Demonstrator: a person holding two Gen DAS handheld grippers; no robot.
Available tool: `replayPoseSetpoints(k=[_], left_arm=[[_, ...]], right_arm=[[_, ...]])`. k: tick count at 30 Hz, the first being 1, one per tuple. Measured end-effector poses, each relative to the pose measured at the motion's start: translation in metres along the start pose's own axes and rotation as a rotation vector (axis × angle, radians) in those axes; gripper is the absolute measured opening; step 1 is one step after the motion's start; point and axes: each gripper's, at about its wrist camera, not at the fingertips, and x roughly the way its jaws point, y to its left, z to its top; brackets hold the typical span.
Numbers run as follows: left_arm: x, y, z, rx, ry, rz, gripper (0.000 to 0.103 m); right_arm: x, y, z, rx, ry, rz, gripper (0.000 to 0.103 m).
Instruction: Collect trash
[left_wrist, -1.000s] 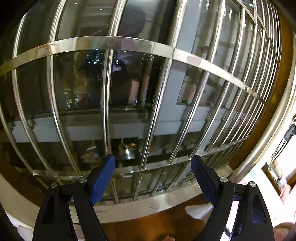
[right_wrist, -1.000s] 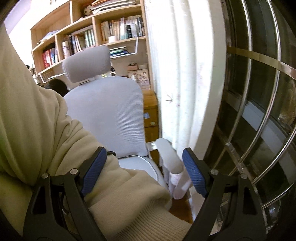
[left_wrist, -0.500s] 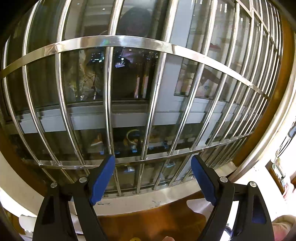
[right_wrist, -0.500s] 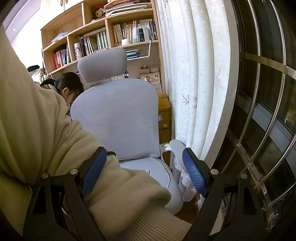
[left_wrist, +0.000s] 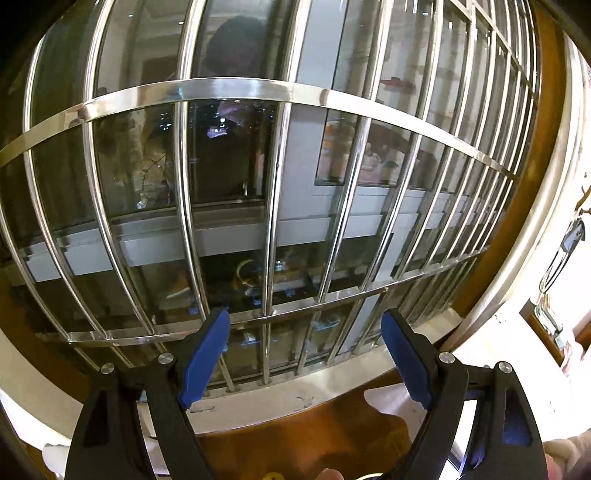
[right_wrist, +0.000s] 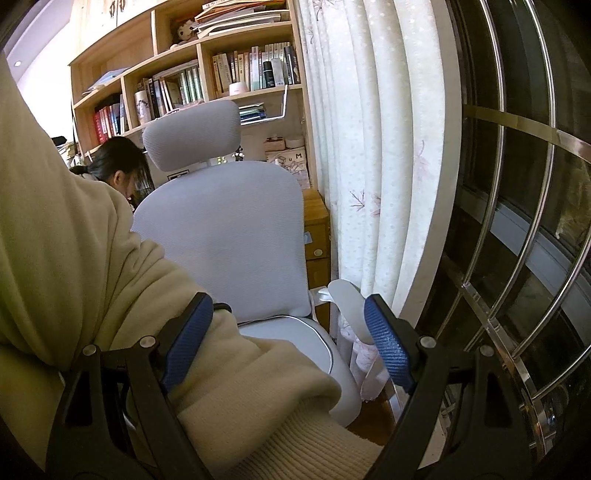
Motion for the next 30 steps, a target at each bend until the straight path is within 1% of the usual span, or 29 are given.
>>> replayPoseSetpoints(k=[6, 13, 25, 30], left_arm=[[0.002, 0.004, -0.003, 0.011, 0.037, -0.01, 0.085], [0.002, 0.007, -0.006, 0.013, 0.056, -0.022, 0.085], [0.001, 0.008, -0.007, 0.015, 0.057, -0.022, 0.085], [-0.001, 0.014, -0.01, 0.005, 0.057, -0.015, 0.085]], right_arm=[[0.005, -0.002, 0.003, 0.021, -0.003, 0.004, 0.083], [0.009, -0.003, 0.006, 0.034, -0.003, 0.007, 0.083], [0.012, -0.001, 0.007, 0.03, -0.004, 0.008, 0.083], [0.014, 0.0, 0.009, 0.026, 0.001, 0.019, 0.083]])
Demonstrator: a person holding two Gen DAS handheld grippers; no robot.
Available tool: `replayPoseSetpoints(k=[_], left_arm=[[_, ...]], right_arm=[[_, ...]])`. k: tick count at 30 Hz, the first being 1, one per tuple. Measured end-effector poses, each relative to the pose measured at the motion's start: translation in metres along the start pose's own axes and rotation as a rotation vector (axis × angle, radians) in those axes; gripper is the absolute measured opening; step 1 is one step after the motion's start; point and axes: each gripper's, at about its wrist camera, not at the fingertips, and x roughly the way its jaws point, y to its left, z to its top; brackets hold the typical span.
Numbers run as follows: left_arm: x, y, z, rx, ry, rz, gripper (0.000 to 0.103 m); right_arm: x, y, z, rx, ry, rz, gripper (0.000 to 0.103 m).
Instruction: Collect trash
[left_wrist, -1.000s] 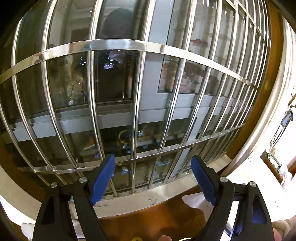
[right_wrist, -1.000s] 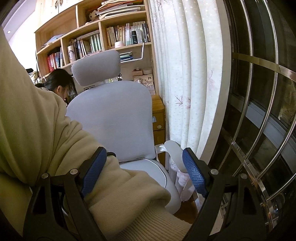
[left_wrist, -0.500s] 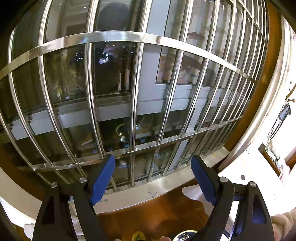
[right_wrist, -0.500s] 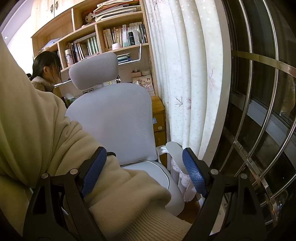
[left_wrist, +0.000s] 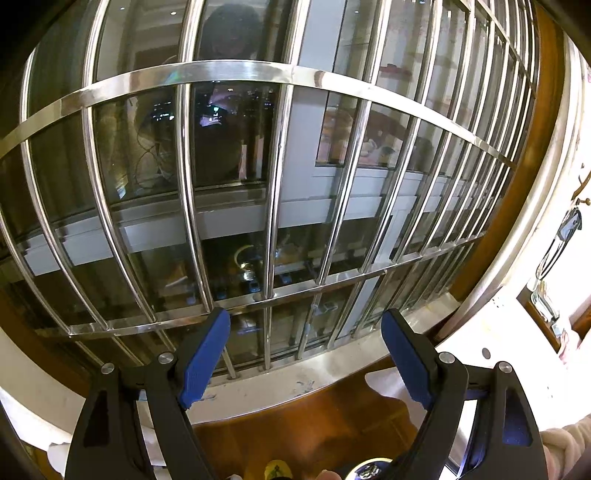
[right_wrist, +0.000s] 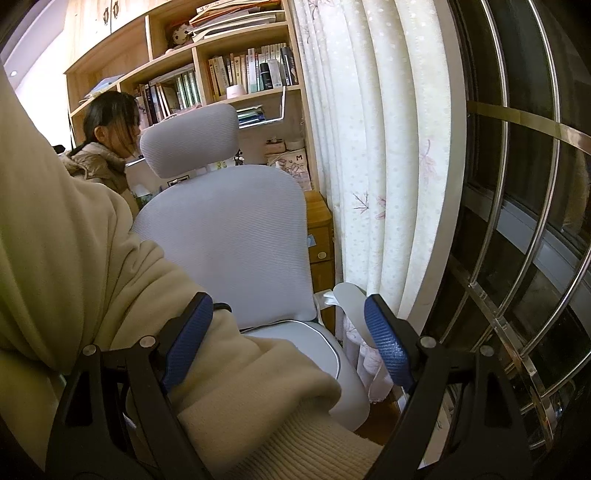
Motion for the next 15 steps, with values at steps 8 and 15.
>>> replayPoseSetpoints(k=[8, 15], left_arm=[[-0.004, 0.003, 0.0, -0.014, -0.016, 0.01, 0.085], [-0.005, 0.015, -0.004, -0.055, -0.023, 0.044, 0.085]], right_arm=[[0.004, 0.002, 0.0, -0.02, 0.012, 0.011, 0.083], [0.011, 0.008, -0.004, -0.041, 0.029, 0.038, 0.083]])
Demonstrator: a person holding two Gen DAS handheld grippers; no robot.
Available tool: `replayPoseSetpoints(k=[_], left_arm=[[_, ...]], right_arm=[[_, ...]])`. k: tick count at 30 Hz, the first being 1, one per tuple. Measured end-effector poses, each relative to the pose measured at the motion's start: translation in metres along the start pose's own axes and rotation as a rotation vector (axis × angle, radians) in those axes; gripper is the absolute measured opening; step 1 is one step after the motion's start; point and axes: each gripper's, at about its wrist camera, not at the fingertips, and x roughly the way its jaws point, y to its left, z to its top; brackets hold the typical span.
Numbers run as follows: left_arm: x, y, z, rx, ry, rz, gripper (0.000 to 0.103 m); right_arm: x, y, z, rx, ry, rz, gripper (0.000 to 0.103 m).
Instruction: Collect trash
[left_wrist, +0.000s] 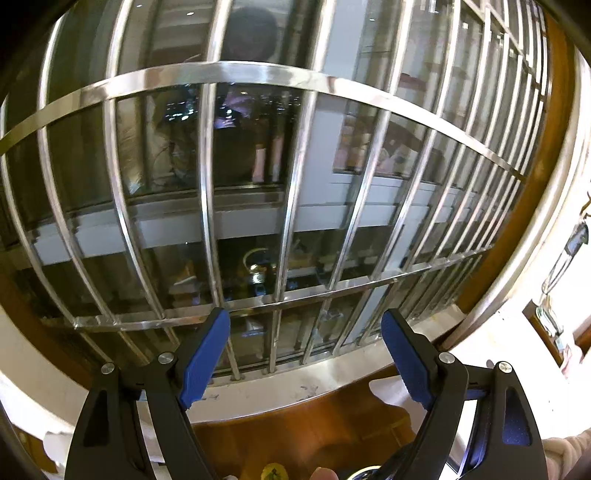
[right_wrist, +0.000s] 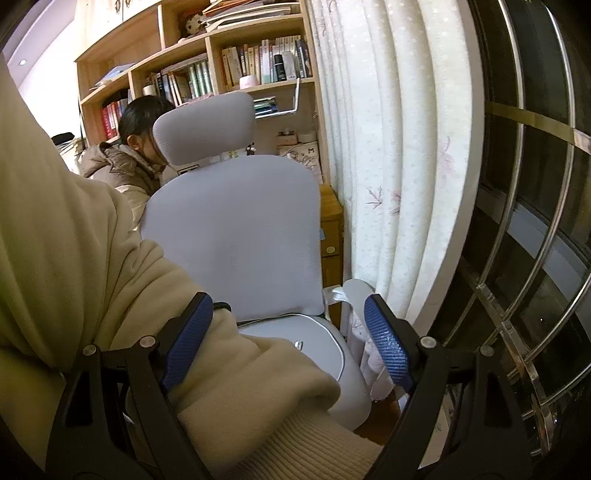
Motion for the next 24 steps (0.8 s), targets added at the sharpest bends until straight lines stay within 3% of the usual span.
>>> replayPoseSetpoints(k=[10, 18, 24], left_arm=[[0.022, 0.059, -0.031, -0.14, 0.099, 0.09, 0.085], [0.047, 0.141, -0.062, -0.29, 0.158, 0.153, 0.085], [0.073, 0.198, -0.1, -0.323, 0.219, 0.234, 0.085]], right_arm=[[0.041, -0.009, -0.007, 0.037, 0.04, 0.163, 0.083], [0.111, -0.038, -0.006, 0.062, 0.128, 0.357, 0.083], [0.163, -0.055, -0.023, 0.062, 0.107, 0.454, 0.083]])
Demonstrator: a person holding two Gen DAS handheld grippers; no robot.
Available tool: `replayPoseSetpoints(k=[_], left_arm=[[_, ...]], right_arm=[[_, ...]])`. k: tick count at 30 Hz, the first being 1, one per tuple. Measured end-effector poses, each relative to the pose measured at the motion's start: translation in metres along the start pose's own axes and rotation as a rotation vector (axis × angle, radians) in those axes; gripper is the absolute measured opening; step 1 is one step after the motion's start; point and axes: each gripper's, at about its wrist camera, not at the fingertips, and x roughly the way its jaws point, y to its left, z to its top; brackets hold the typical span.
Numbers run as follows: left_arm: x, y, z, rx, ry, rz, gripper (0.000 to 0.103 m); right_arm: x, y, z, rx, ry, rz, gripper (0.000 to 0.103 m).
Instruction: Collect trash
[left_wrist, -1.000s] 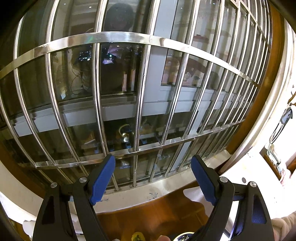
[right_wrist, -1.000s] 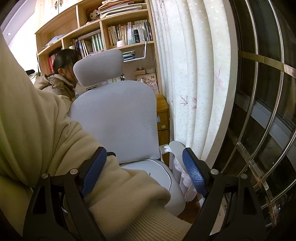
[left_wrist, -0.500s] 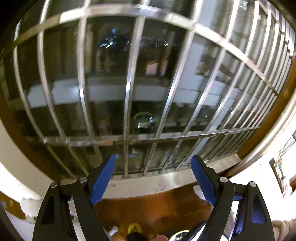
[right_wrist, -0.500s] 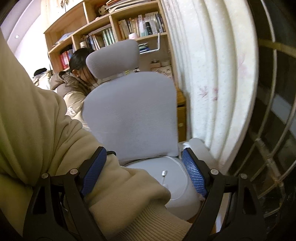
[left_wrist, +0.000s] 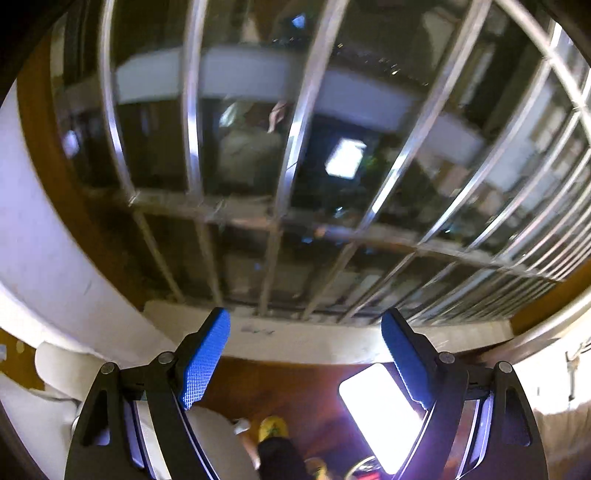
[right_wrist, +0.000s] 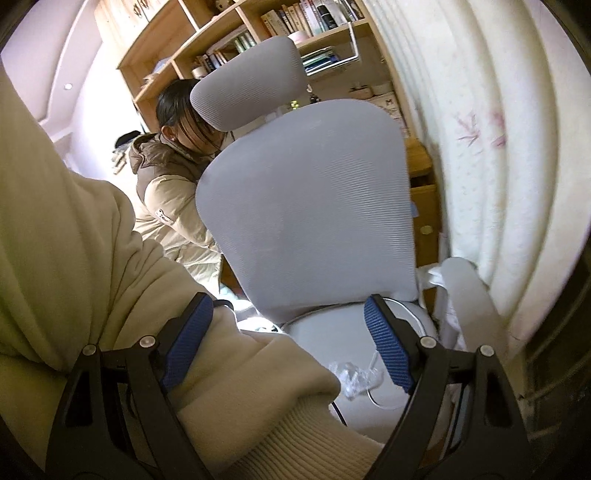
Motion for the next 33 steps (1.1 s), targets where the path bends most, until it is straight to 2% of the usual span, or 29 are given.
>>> replayPoseSetpoints(k=[8, 13, 17, 23, 28, 33], left_arm=[[0.062, 0.076, -0.04, -0.088, 0.126, 0.128, 0.085], [0.091, 0.104, -0.058, -0.117, 0.172, 0.163, 0.085], [0.108, 0.117, -0.066, -0.103, 0.189, 0.187, 0.081], [0.123, 0.111, -0.071, -0.074, 0.2, 0.194, 0.081], [0.132, 0.104, -0.074, -0.01, 0.195, 0.215, 0.081], [0.134, 0.1, -0.074, 0.008, 0.199, 0.229, 0.081]], right_arm=[[0.062, -0.052, -0.027, 0.028, -0.03, 0.199, 0.083], [0.09, -0.075, -0.041, 0.047, -0.039, 0.26, 0.083], [0.101, -0.089, -0.046, 0.048, -0.066, 0.278, 0.083], [0.103, -0.104, -0.057, 0.054, -0.097, 0.271, 0.083], [0.093, -0.103, -0.062, 0.04, -0.155, 0.243, 0.083], [0.088, -0.101, -0.064, 0.042, -0.18, 0.238, 0.083]])
